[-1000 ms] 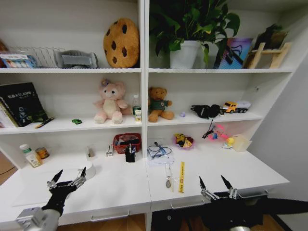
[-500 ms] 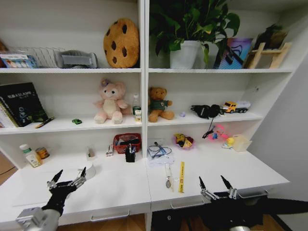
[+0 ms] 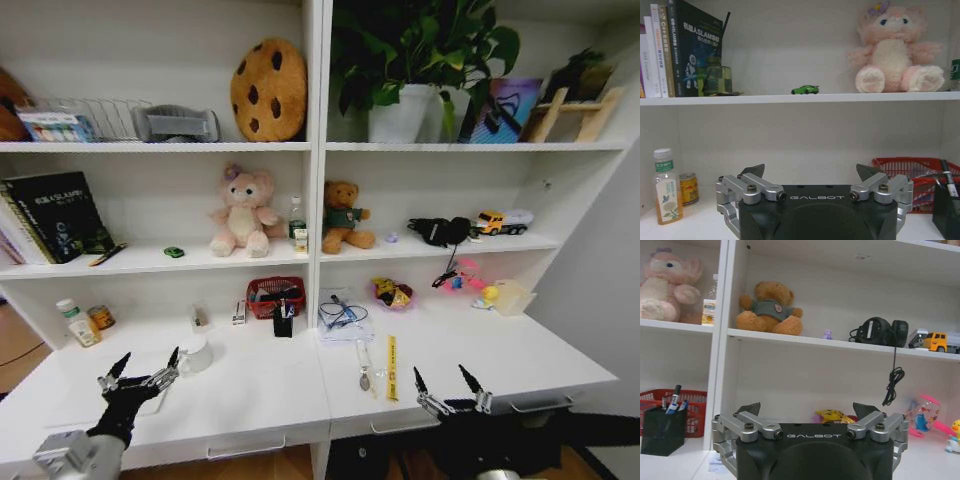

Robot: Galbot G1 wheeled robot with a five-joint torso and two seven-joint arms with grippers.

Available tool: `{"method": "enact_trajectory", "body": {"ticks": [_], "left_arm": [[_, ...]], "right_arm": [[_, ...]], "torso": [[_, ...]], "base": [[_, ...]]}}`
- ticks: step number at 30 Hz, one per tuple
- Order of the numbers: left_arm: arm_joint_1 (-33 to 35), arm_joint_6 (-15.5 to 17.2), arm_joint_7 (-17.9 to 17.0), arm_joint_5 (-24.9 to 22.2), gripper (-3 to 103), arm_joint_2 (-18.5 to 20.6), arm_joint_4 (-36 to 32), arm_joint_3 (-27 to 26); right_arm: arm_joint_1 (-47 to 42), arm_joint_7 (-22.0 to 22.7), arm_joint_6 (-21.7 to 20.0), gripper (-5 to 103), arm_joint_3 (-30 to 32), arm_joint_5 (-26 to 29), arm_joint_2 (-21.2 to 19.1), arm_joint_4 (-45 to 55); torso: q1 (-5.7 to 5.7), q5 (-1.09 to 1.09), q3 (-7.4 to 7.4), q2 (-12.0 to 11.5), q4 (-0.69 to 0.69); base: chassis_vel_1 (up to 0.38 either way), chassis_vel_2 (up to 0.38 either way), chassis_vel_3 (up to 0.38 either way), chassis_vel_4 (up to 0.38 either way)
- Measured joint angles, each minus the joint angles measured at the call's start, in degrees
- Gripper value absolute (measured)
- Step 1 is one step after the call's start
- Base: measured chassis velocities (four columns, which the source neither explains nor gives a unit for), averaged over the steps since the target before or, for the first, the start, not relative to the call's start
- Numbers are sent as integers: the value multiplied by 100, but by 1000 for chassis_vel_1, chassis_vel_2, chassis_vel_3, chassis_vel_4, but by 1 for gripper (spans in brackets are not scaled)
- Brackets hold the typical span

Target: Organize the objects on the table.

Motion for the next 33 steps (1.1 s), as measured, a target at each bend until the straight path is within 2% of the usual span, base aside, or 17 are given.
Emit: {"method": "enact_trajectory", "body": {"ticks": [10, 11, 15, 16, 17, 23, 24, 28, 29, 30, 31, 33], "left_arm": [[0, 0, -2, 0, 100, 0, 0, -1], [0, 0, 1, 0, 100, 0, 0, 0], [0, 0, -5, 0, 100, 0, 0, -1], [0, -1, 0, 0, 100, 1, -1, -1], [0, -1, -5, 0, 100, 0, 0, -1], [0, -1, -3, 0, 100, 0, 0, -1], [-1, -1, -1, 0, 100, 0, 1, 0], [0, -1, -5, 1, 100, 1, 0, -1], [0, -1, -8, 0, 100, 1, 1, 0], [-1, 0, -9, 1, 100, 2, 1, -1], [0, -1, -11, 1, 100, 2, 1, -2], [0, -1, -11, 1, 100, 1, 1, 0]], "right_arm": [[1, 1, -2, 100, 0, 2, -1, -1], [-1, 2, -2, 100, 1, 2, 0, -1], [0, 1, -2, 100, -1, 2, 0, -1], [-1, 1, -1, 100, 0, 2, 0, 0], [1, 1, -2, 100, 0, 2, -1, -1], [1, 1, -2, 100, 0, 2, -1, -1], [1, 1, -2, 100, 1, 2, 0, 0], [1, 1, -3, 100, 0, 2, -1, -1], [1, 1, -2, 100, 1, 2, -1, -1], [-1, 1, -2, 100, 0, 2, 0, -1], [2, 0, -2, 100, 0, 2, 0, -1], [0, 1, -2, 100, 0, 2, 0, -1]], "torso": [[-1, 1, 0, 1, 2], [-2, -2, -1, 2, -3], [-1, 1, 0, 0, 2], [-4, -4, -3, 3, -3], [0, 2, 1, 0, 3], [1, 3, 1, -1, 2], [-1, -7, -2, 1, -2], [1, 6, 1, -1, 2], [-1, -7, -1, 0, 0], [-1, -4, -2, 1, -3], [0, 1, 0, 0, 2], [-1, -6, -1, 1, -3]], "base": [[293, 292, -295, -294], [346, 348, -340, -337], [374, 362, -366, -361], [375, 392, -360, -379], [375, 363, -391, -369], [351, 370, -358, -344], [328, 327, -377, -341], [284, 321, -310, -287], [266, 153, -282, -225], [266, 174, -186, -225], [157, 174, -29, -123], [114, 97, -29, -96]]}}
